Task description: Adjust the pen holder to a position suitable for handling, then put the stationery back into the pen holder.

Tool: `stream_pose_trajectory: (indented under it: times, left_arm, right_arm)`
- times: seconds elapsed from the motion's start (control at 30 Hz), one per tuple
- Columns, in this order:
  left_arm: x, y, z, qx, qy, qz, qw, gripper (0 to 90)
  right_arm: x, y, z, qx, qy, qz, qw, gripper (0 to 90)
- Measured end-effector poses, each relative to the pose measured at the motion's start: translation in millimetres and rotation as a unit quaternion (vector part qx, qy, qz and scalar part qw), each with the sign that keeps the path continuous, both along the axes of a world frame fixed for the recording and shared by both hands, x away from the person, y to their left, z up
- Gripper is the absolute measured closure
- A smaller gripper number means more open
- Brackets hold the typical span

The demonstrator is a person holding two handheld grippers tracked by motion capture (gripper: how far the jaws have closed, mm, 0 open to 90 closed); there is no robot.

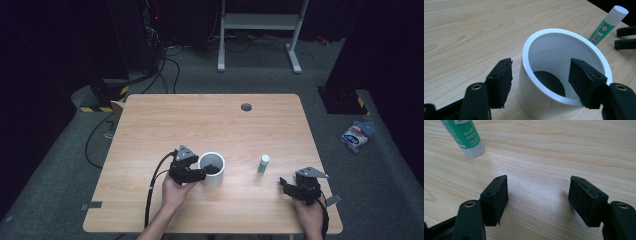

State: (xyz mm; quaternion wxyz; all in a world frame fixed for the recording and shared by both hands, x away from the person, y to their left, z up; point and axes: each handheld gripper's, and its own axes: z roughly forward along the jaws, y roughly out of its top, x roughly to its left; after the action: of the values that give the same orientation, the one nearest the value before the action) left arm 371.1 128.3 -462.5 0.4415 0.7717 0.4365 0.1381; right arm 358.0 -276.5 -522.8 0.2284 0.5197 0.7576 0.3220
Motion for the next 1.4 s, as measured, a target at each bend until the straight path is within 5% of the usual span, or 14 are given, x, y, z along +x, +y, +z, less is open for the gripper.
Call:
stream_pose_trajectory:
  times: [0.43,0.77,1.1,1.4]
  left_arm:
    - [-7.9,17.0,7.8,-0.014,-0.021,0.006,0.9997,32.8]
    - [-20.3,51.1,6.6,-0.038,-0.03,0.052,0.9975,33.1]
    - [-26.8,85.6,-10.4,-0.028,-0.022,0.116,0.9927,34.0]
    - [-26.3,101.6,-24.9,0.0,-0.013,0.141,0.9899,34.3]
  right_arm:
    - [0.0,0.1,0.0,0.001,0.0,0.0,1.0,32.1]
    - [0.0,0.2,0.0,0.001,0.0,0.0,1.0,32.1]
    - [-0.1,0.2,0.0,0.0,0.0,0.0,1.0,32.1]
    - [0.0,0.1,0.0,0.0,-0.001,0.001,1.0,32.1]
